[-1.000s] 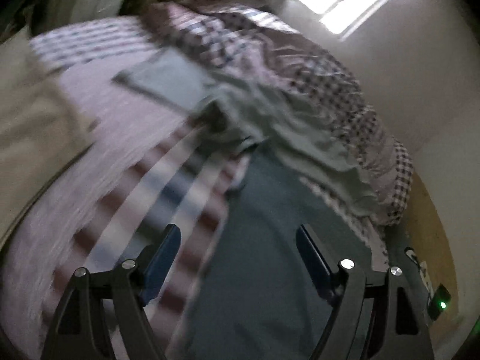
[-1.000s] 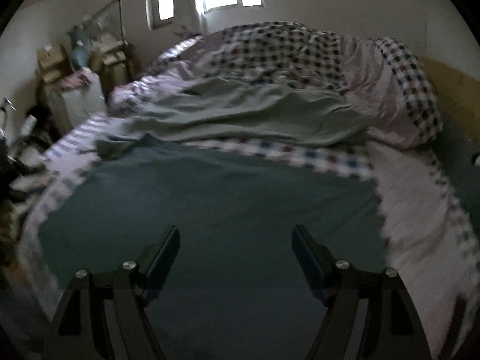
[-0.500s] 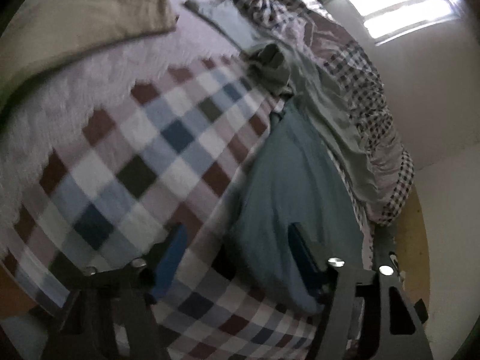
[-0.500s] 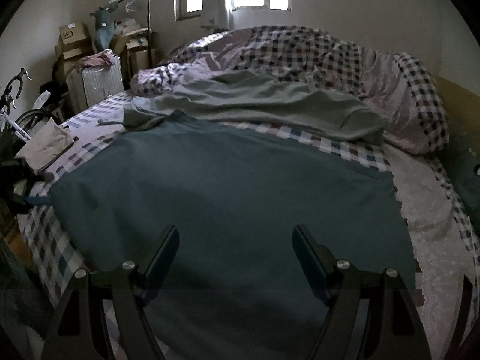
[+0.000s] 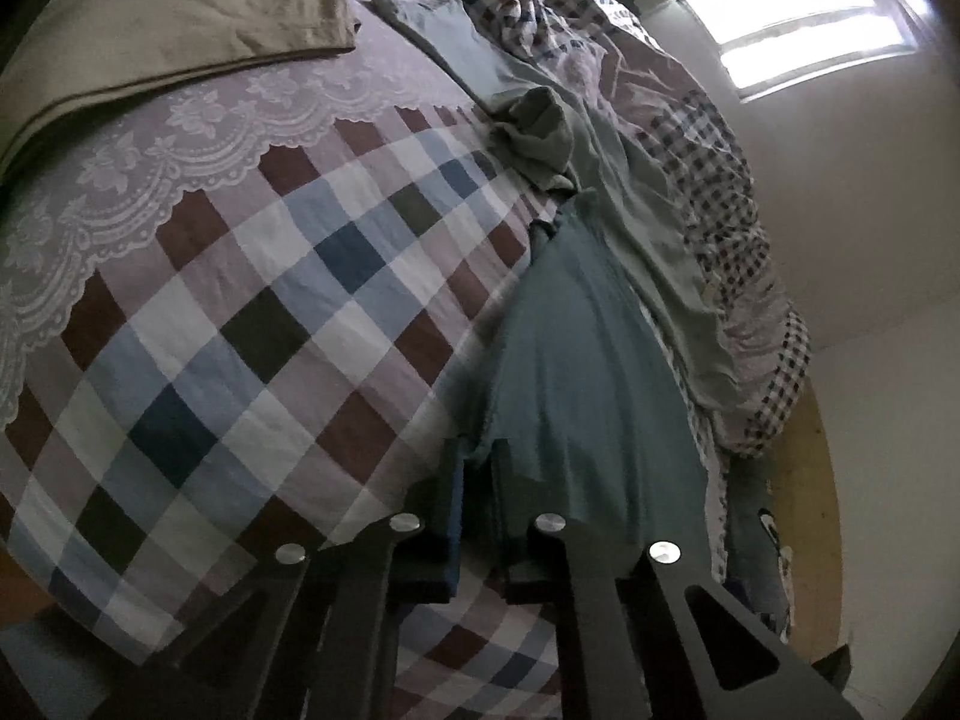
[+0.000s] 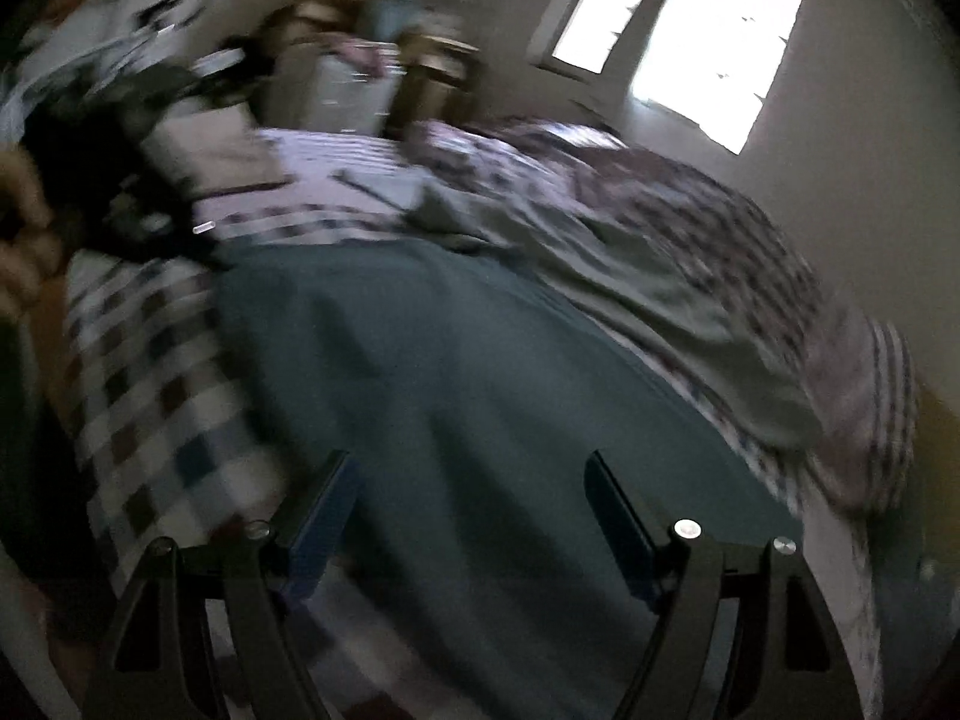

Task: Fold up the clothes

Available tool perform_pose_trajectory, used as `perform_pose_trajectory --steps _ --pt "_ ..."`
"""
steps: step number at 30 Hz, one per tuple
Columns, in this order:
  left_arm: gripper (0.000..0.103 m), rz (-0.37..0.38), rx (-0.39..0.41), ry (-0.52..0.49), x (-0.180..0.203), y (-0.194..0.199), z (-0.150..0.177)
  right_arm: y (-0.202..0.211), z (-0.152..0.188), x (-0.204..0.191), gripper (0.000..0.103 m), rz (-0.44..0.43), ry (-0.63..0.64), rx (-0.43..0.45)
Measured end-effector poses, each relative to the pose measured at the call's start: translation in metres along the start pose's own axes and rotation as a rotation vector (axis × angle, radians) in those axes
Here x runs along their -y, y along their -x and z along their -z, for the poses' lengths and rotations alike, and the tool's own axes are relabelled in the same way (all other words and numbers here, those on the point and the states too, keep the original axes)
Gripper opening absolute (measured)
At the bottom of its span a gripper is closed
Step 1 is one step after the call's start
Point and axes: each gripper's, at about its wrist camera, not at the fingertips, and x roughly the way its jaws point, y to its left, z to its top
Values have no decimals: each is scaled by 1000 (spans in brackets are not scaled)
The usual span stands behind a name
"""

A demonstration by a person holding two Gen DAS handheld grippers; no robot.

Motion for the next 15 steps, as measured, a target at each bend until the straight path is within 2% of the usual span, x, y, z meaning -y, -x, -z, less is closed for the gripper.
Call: perform_pose_trajectory --steps 7,11,15 --pt "3 66 -22 -5 0 5 -5 -16 -17 -66 82 -30 189 99" --pt "3 117 -41 13 -1 7 -8 -23 -29 -95 82 -15 302 165" --pt "3 151 -39 37 -2 9 -11 -38 -38 -121 82 -1 363 187"
